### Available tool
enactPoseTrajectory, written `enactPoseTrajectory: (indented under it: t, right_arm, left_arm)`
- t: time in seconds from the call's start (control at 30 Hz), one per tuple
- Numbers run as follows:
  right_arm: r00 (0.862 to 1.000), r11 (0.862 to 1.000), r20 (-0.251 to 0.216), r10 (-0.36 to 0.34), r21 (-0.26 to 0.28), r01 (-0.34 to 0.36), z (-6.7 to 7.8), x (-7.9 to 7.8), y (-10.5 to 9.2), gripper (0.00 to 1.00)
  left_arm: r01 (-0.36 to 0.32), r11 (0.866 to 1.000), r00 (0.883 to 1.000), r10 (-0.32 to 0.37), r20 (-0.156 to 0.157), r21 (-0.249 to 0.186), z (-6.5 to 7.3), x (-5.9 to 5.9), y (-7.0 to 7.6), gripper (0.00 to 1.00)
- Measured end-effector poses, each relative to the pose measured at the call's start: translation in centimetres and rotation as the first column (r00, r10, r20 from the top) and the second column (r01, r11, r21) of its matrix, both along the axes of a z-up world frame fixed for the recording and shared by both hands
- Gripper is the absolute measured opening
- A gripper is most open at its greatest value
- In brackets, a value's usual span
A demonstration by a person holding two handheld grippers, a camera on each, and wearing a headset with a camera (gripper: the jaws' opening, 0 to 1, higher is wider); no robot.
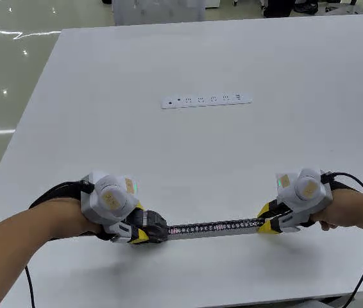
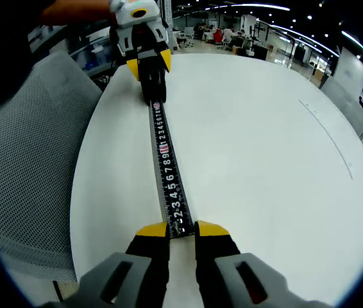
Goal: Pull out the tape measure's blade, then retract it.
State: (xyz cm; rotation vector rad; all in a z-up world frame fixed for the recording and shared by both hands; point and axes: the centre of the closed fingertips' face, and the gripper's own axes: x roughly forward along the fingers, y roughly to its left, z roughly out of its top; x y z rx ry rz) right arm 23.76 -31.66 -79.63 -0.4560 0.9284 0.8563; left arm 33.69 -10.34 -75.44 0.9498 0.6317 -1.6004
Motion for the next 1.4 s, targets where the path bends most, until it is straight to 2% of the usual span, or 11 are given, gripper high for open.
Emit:
enactPoseTrajectory:
  t: [0.37,0.93,1.1,1.4]
  right_arm:
    - [1.000,1.000,-0.015,-0.014,-0.004,0.014,0.0,-0.6,-1.1,0.13]
    - [1.000,1.000,-0.020,-0.020,-0.006,0.019,0.0,-0.9,-1.5,0.13]
    - [0.999,0.999,-0.027,-0.031,-0.012,0.030,-0.1,-1.2,-2.5,0.13]
    - [0.998,0.998,-0.023,-0.056,-0.011,0.055,0.0,-1.2,-2.2,0.14]
  left_arm:
    - [-0.003,1.000,1.000,0.003,-0.002,-0.002,0.0,0.0,0.0,0.30]
    - [-0.001,1.000,1.000,0.001,-0.002,-0.002,0.0,0.0,0.1,0.30]
    - [-0.005,1.000,1.000,0.005,-0.003,-0.006,0.0,0.0,0.1,0.30]
    - [-0.001,1.000,1.000,0.001,-0.001,-0.004,-0.1,0.0,-0.1,0.30]
